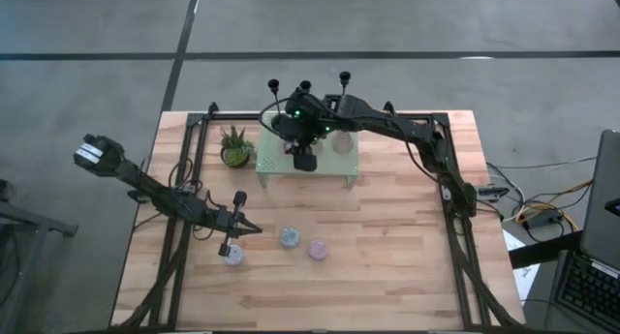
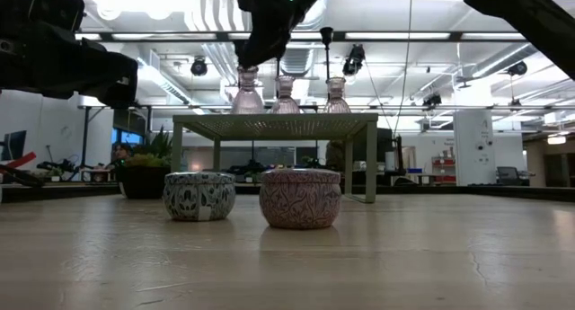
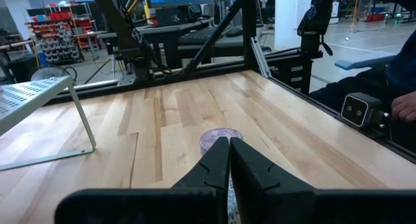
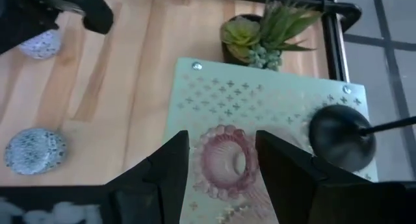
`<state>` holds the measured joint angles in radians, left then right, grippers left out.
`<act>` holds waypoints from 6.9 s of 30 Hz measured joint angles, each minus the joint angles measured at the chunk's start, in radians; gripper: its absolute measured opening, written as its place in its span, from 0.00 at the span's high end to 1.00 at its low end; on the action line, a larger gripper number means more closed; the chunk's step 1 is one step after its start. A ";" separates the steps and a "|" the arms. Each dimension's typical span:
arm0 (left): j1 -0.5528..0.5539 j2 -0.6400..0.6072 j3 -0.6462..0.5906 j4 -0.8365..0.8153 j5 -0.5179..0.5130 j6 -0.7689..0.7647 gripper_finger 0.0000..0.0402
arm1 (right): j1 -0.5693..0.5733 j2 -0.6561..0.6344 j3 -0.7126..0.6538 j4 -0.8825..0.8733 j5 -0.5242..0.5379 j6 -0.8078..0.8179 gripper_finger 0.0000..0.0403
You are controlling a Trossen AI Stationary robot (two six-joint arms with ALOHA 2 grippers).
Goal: Pick & Place candle stick holders
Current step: Put the transparent pink candle holder on the shelf aligned with the black candle holder
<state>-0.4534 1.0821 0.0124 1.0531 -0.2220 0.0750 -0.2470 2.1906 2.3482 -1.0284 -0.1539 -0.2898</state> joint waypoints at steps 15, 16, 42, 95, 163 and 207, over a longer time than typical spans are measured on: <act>0.000 0.000 0.000 0.000 0.000 0.000 0.96 | -0.003 -0.002 -0.002 0.014 -0.004 -0.035 0.70; 0.000 0.000 0.000 0.000 0.000 0.000 0.96 | -0.003 -0.004 -0.001 0.010 -0.004 -0.047 0.71; 0.000 0.000 0.000 0.000 0.000 0.000 0.96 | 0.081 -0.083 -0.017 -0.397 -0.294 -0.132 0.92; 0.000 0.000 0.000 -0.001 0.000 0.000 0.96 | 0.329 -0.459 -1.162 0.654 0.035 0.851 0.21; 0.000 0.000 0.000 -0.060 0.000 0.000 0.96 | 0.393 -0.178 -1.023 0.169 0.355 1.267 0.38; 0.000 0.000 0.000 -0.061 0.000 0.000 0.96 | 0.443 -0.180 -0.715 0.607 0.524 0.683 0.67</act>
<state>-0.4534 1.0821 0.0120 0.9926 -0.2222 0.0750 0.1963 2.0109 1.6330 -0.4211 0.3699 0.3935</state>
